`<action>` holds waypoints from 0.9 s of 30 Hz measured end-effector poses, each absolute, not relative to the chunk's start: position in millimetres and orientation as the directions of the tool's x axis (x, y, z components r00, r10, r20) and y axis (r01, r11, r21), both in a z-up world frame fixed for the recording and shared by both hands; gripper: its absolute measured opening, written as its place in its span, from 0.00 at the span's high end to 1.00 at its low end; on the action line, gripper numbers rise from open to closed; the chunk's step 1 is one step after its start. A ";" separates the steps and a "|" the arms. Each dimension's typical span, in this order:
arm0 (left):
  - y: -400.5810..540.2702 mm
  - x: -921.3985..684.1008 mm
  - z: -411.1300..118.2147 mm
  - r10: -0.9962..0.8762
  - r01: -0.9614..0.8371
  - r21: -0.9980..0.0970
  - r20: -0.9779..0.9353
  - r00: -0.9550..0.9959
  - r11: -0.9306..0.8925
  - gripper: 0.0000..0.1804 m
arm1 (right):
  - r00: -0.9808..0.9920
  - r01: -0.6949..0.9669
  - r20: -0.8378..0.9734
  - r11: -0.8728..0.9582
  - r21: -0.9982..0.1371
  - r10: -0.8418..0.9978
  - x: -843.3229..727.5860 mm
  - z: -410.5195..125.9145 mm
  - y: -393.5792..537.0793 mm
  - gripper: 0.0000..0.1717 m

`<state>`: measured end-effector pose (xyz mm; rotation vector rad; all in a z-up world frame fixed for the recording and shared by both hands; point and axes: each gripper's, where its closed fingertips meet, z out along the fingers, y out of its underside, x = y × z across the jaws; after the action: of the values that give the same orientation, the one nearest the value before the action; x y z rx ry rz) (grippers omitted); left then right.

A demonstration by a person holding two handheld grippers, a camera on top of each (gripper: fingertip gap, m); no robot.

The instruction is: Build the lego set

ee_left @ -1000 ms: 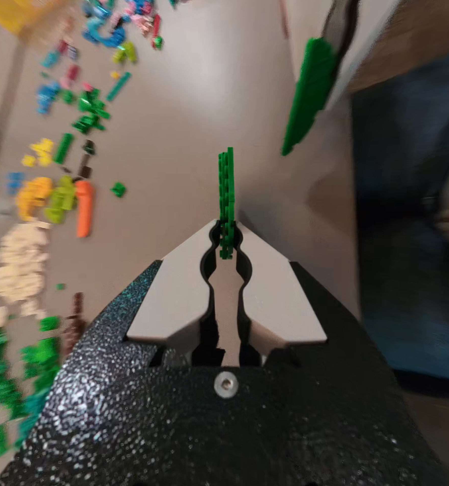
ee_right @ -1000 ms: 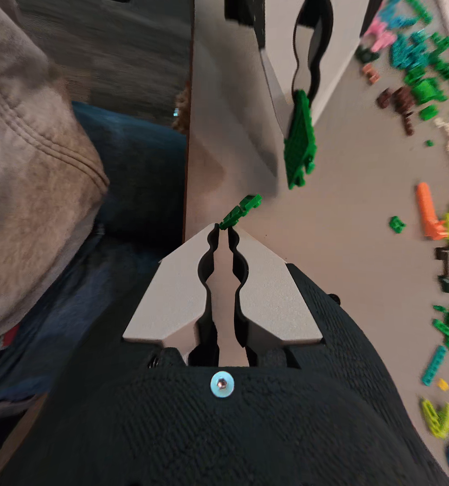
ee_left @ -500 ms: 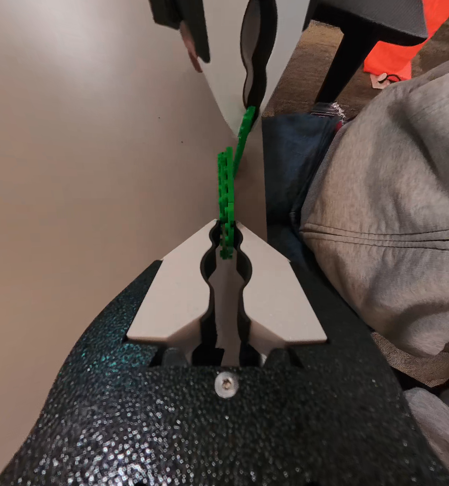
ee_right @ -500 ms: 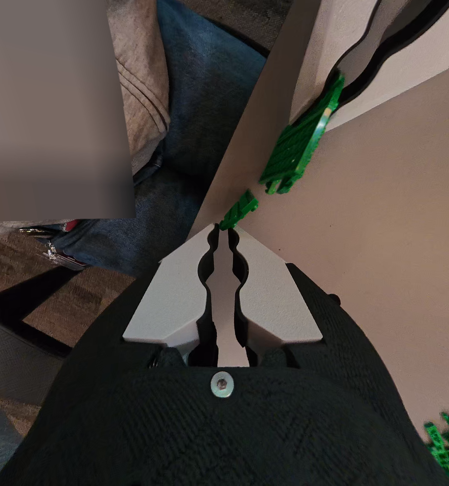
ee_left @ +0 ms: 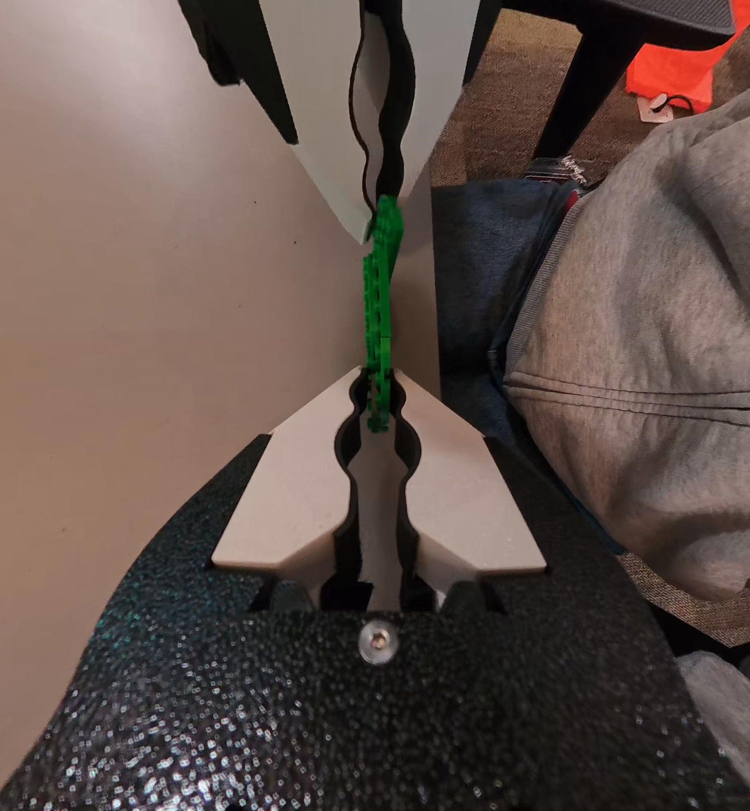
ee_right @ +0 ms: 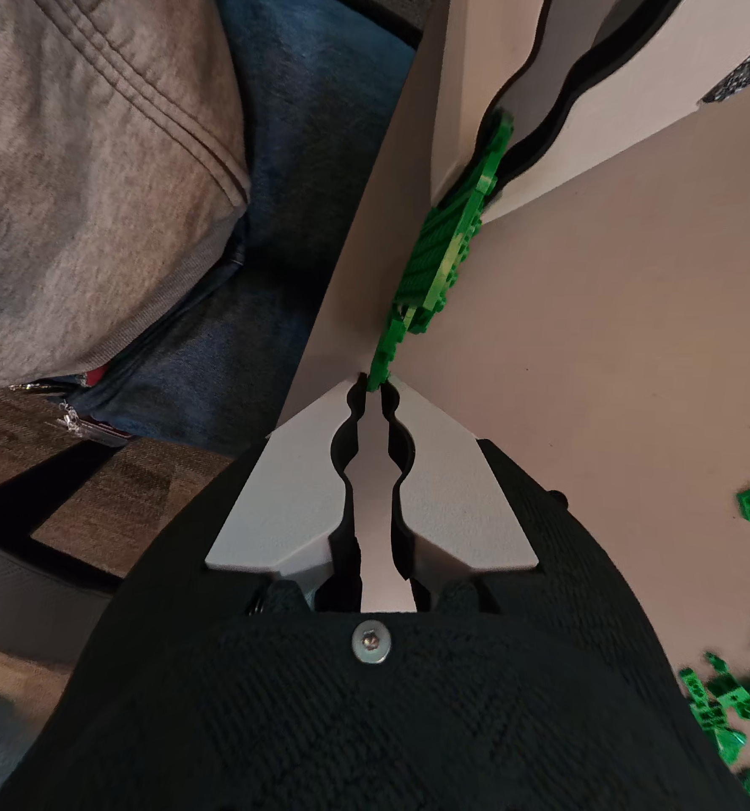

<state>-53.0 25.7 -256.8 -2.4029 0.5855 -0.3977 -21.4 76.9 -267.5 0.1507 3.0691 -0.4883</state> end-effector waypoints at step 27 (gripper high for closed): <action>33.3 -58.9 -256.2 -0.484 -0.344 -0.643 0.048 0.874 -0.684 0.97 | -0.737 0.506 0.068 0.616 -0.604 0.672 -9.6 -247.7 184.6 0.72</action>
<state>-58.9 33.3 -256.2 -2.3888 0.5957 -0.2820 -9.6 184.6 -247.7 1.1521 3.0784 -0.9927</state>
